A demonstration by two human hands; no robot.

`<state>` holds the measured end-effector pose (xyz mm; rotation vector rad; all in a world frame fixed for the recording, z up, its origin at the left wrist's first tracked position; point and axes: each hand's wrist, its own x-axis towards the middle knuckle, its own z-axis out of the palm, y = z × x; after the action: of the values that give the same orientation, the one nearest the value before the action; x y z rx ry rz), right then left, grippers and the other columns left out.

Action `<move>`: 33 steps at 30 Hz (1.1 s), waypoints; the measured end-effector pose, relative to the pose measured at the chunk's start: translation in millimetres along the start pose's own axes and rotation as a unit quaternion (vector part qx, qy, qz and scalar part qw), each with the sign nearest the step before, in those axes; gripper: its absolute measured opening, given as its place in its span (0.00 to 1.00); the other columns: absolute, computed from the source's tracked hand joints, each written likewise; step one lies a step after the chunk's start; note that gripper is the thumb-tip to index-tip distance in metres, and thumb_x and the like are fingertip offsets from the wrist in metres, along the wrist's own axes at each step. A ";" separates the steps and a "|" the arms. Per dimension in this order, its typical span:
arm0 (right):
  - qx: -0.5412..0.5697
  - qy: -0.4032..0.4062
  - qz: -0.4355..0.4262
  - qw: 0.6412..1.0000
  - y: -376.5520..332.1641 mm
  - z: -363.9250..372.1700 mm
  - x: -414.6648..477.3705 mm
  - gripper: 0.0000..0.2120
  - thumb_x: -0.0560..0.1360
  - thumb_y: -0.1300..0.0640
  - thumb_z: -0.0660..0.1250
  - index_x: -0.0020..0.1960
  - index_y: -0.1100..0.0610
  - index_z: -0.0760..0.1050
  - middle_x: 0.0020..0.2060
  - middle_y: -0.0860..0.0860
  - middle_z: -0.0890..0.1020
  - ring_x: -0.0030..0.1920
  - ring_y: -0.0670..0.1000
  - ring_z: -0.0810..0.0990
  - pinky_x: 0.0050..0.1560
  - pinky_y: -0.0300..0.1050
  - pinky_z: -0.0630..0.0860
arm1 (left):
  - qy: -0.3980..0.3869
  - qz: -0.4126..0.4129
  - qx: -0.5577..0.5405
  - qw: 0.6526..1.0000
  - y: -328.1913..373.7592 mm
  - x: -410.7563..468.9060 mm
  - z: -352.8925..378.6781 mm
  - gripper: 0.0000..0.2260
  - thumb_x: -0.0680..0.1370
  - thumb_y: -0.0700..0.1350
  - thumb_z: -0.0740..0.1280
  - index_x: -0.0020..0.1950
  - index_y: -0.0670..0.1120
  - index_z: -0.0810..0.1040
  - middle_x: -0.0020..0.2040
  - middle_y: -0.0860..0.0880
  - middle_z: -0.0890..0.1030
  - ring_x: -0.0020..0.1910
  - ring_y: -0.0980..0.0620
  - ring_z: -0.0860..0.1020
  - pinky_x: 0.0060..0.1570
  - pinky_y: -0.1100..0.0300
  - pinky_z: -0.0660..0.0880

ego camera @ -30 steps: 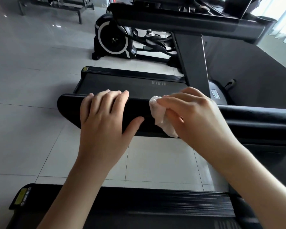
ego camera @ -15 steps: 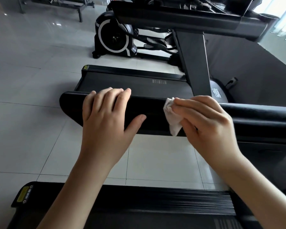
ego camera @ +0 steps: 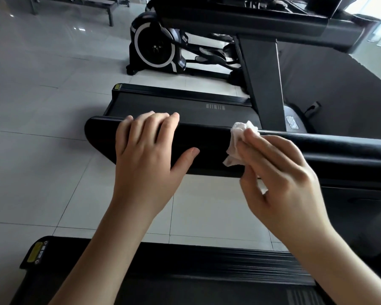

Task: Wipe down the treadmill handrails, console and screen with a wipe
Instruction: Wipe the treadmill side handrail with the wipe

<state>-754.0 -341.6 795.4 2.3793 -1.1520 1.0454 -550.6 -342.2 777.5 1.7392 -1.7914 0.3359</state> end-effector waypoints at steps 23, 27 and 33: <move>0.017 0.102 -0.111 0.988 14.7 48.1 -25.1 0.05 0.77 0.65 0.69 0.46 0.66 0.84 0.44 0.56 0.84 0.51 0.48 0.77 0.54 0.37 0.76 | 0.009 -0.005 0.002 1.000 2.4 0.4 0.2 0.27 0.77 0.59 0.57 0.67 0.41 0.74 0.62 0.43 0.77 0.65 0.41 0.71 0.69 0.47 0.56; -0.029 0.077 -0.192 0.978 20.7 49.0 -29.0 0.08 0.78 0.65 0.67 0.45 0.65 0.84 0.43 0.55 0.85 0.47 0.52 0.77 0.46 0.43 0.78 | 0.010 -0.002 0.003 1.000 2.2 -0.3 0.1 0.28 0.78 0.59 0.57 0.67 0.40 0.74 0.62 0.43 0.77 0.64 0.41 0.71 0.69 0.47 0.55; -0.034 0.101 -0.212 0.971 13.5 64.2 -29.6 0.03 0.74 0.66 0.72 0.44 0.64 0.84 0.41 0.54 0.85 0.46 0.52 0.79 0.49 0.42 0.78 | 0.011 0.004 0.006 1.000 1.1 -0.3 0.6 0.27 0.78 0.59 0.57 0.67 0.40 0.74 0.62 0.43 0.77 0.64 0.41 0.71 0.69 0.46 0.57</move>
<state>-745.7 -368.3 729.1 2.2603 -0.5628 1.0450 -551.9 -342.2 777.1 1.7305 -1.7847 0.3691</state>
